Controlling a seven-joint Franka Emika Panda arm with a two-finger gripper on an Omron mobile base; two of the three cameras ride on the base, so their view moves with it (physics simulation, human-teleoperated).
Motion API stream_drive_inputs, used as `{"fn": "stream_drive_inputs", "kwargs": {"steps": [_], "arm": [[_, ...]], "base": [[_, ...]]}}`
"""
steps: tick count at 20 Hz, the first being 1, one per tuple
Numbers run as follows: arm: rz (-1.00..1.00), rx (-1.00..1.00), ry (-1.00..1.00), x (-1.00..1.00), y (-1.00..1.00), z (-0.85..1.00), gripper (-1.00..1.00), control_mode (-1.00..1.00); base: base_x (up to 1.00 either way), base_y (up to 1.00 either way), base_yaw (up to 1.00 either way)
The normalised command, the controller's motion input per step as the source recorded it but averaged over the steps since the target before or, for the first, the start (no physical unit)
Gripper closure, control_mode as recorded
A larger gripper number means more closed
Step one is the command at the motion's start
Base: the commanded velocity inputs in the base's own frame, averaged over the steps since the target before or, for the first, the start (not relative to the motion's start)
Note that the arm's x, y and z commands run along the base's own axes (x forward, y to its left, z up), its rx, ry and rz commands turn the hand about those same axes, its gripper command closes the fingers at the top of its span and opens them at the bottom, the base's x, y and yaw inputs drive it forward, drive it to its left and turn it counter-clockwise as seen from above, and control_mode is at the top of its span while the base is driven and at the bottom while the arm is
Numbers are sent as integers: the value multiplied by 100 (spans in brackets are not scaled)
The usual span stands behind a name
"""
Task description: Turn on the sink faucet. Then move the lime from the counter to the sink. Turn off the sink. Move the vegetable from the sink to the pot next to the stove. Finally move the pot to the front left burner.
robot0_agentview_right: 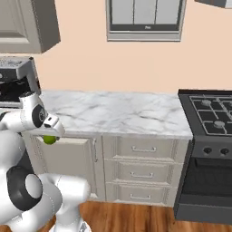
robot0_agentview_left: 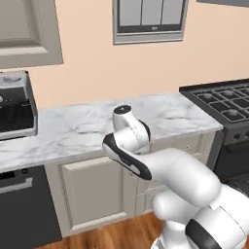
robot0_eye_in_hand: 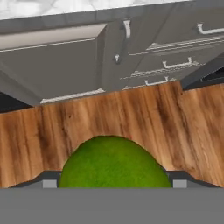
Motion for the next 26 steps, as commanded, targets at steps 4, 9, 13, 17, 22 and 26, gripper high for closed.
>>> {"fn": "stream_drive_inputs", "kwargs": {"steps": [4, 9, 13, 17, 22, 26], "arm": [[0, 0, 0, 0, 0, 0, 100, 100], [0, 0, 0, 0, 0, 0, 100, 100], [0, 0, 0, 0, 0, 0, 100, 100], [0, 0, 0, 0, 0, 0, 100, 100], [0, 0, 0, 0, 0, 0, 100, 100], [0, 0, 0, 0, 0, 0, 100, 100]], "base": [[61, -40, -34], [48, -74, -22], [43, -77, -14], [46, -72, -12], [52, -69, -6], [53, -74, -4]]}}
